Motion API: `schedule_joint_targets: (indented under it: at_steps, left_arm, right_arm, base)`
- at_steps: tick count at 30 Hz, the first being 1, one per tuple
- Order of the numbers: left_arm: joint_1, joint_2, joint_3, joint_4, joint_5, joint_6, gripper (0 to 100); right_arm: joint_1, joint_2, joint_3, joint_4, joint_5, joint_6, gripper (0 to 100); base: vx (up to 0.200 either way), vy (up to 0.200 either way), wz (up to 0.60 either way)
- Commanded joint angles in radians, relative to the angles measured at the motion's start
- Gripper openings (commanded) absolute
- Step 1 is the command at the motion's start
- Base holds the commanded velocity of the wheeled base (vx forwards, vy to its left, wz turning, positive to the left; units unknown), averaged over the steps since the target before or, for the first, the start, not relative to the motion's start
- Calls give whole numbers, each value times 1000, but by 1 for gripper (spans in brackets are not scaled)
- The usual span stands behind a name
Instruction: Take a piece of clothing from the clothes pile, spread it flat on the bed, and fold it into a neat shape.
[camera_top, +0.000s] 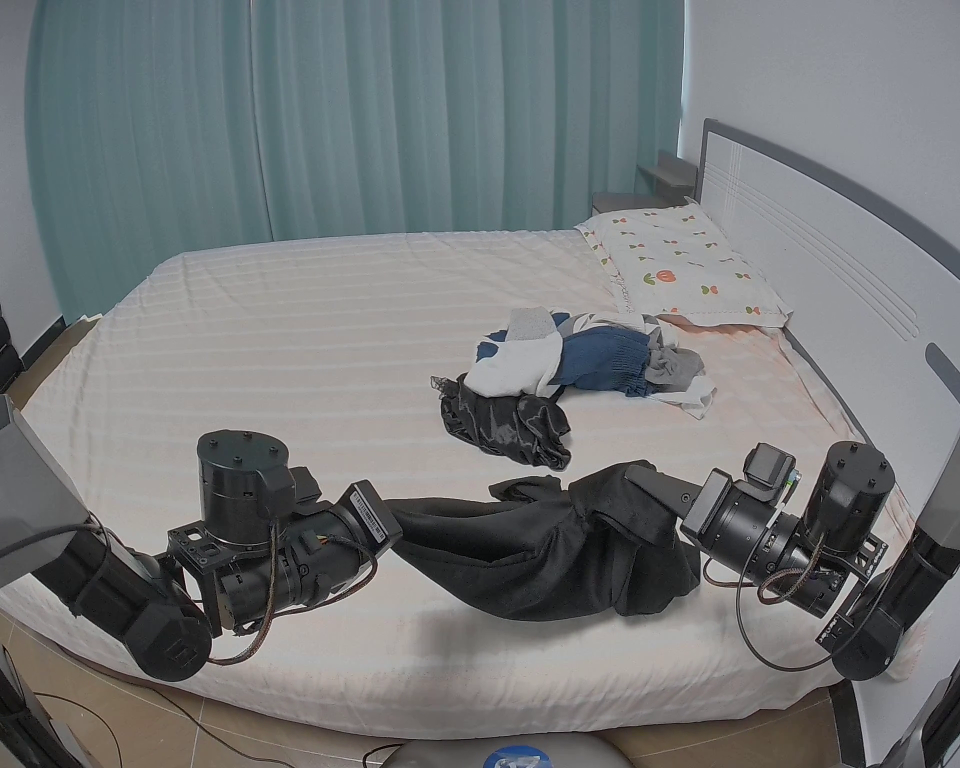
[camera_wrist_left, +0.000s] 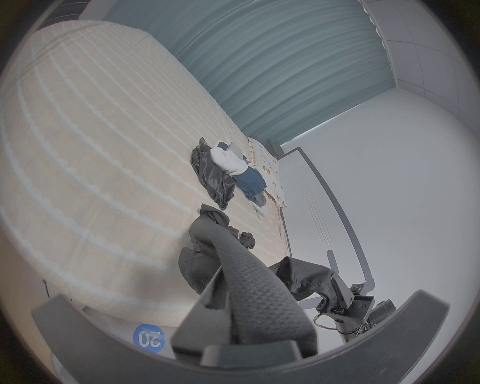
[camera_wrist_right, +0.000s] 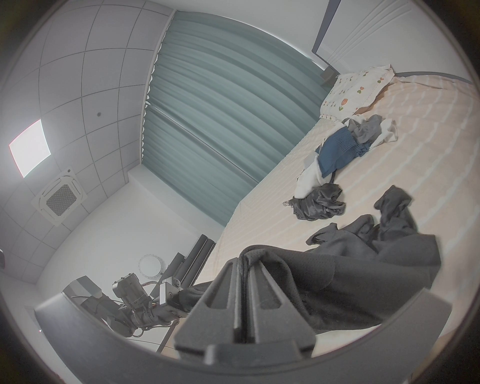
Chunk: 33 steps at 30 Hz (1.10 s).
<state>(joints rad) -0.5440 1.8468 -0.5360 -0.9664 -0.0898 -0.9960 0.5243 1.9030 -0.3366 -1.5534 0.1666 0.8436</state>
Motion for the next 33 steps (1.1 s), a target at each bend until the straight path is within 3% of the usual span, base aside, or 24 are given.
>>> schedule_joint_targets:
  at_steps: [1,21,33]
  left_arm:
    - [1,-6,1,0,2,-1,0]
    - [-1,-18,4,0,2,-9,0]
    - [10,-37,10,0,4,-6,0]
  right_arm:
    - [0,-2,-1,-10,1,0,0]
    - [13,11,-47,-10,2,-1,0]
    - [77,16,-99,-8,2,-32,0]
  base:
    - [0,200,0]
    - [0,200,0]
    - [0,200,0]
